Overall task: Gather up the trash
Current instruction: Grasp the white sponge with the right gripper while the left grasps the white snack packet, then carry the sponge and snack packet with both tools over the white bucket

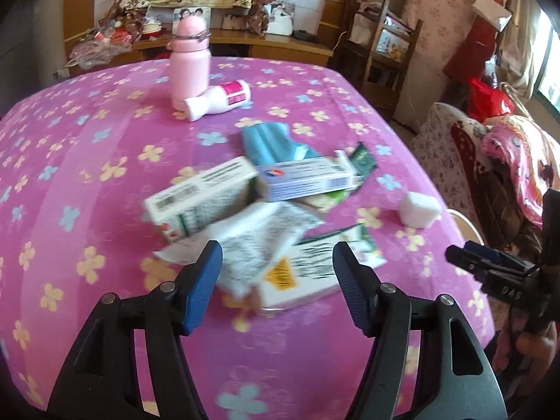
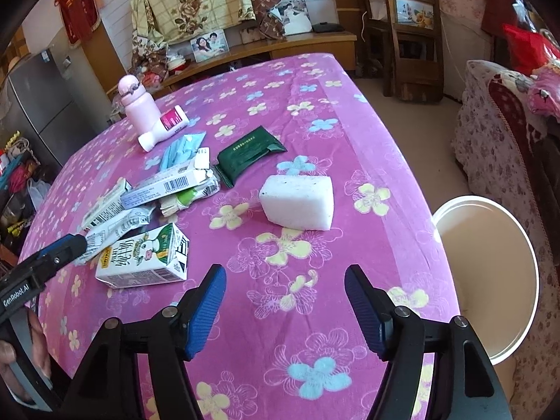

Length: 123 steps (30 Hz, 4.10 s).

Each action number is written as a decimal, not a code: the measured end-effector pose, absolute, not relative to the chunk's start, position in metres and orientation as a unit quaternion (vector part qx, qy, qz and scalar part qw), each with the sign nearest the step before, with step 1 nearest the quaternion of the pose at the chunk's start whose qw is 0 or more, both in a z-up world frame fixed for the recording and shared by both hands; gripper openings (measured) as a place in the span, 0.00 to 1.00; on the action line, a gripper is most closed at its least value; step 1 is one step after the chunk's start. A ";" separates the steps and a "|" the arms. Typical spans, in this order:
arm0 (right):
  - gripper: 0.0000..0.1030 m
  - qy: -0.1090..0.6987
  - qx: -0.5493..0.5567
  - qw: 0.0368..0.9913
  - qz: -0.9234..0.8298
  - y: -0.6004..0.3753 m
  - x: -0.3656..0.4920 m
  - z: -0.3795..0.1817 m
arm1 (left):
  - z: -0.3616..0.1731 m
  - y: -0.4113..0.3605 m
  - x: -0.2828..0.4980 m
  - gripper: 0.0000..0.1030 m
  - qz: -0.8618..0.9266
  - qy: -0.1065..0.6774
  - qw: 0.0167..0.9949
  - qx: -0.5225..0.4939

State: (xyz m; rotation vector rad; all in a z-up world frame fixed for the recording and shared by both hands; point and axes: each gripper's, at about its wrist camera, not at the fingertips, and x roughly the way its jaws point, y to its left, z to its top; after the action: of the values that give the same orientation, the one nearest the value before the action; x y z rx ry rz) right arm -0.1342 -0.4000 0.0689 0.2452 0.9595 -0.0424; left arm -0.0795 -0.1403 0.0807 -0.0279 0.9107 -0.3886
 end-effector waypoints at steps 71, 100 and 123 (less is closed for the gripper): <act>0.49 0.436 0.125 0.891 0.028 -0.404 -0.160 0.084 | 0.101 -0.192 -0.115 0.57 -0.255 0.422 0.870 0.019; 0.49 0.435 0.155 0.887 -0.030 -0.477 -0.192 0.079 | 0.107 -0.269 -0.127 0.57 -0.303 0.418 0.856 0.036; 0.50 0.441 0.204 0.866 -0.114 -0.577 -0.229 0.055 | 0.094 -0.376 -0.131 0.57 -0.356 0.433 0.826 0.062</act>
State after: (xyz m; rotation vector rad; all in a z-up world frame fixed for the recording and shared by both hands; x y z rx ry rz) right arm -0.2290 -0.5770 0.0547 0.4282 0.9238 -0.2395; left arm -0.1308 -0.3757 0.0942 0.1308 0.9200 -0.7569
